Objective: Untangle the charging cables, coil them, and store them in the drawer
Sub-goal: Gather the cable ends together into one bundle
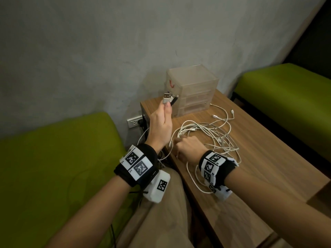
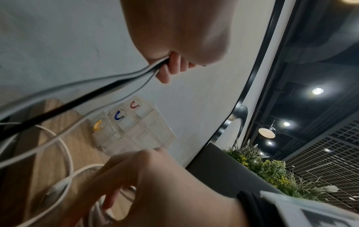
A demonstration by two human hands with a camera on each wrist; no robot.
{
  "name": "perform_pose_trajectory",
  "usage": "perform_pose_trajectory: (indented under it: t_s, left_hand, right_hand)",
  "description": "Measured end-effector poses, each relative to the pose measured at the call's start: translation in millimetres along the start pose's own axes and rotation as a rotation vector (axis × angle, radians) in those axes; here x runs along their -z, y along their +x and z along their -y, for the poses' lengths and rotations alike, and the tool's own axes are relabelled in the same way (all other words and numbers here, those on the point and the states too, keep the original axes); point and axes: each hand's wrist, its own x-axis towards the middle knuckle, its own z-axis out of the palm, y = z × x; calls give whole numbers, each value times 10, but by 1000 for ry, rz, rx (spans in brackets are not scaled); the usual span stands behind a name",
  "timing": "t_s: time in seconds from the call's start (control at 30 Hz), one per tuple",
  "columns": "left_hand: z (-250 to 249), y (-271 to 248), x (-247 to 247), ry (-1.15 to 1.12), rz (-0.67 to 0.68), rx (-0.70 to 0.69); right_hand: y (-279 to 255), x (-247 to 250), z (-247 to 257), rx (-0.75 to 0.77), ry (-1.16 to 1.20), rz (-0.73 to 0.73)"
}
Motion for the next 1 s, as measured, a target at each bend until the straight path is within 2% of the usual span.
perform_pose_trajectory:
  t_s: [0.03, 0.1, 0.23, 0.33, 0.43, 0.53, 0.67, 0.73, 0.83, 1.0]
  left_hand:
    - [9, 3, 6, 3, 0, 4]
    - [48, -6, 9, -4, -1, 24]
    - [131, -68, -94, -1, 9, 97]
    - [86, -62, -295, -58, 86, 132]
    - [-25, -15, -492, -186, 128, 213]
    - [-105, 10, -614, -194, 118, 276]
    - [-97, 8, -695, -187, 73, 265]
    - [-83, 20, -714, -187, 18, 253]
    - [-98, 107, -662, -232, -108, 282]
    - [-169, 473, -332, -314, -349, 277]
  right_hand:
    - [-11, 15, -39, 7, 41, -58]
    - [-30, 59, -165, -10, 178, -290]
    - [-101, 300, -449, -158, 473, -739]
    - [-145, 478, -513, -157, 531, -916]
    - [-181, 499, -474, -158, 620, -947]
    - [-210, 453, -478, -180, 651, -1001]
    - [-246, 429, -528, -250, 752, -1044]
    - [-242, 444, -514, -221, 762, -1040]
    - [-257, 370, -486, -127, 673, -932]
    - [-450, 22, -627, -254, 725, -698]
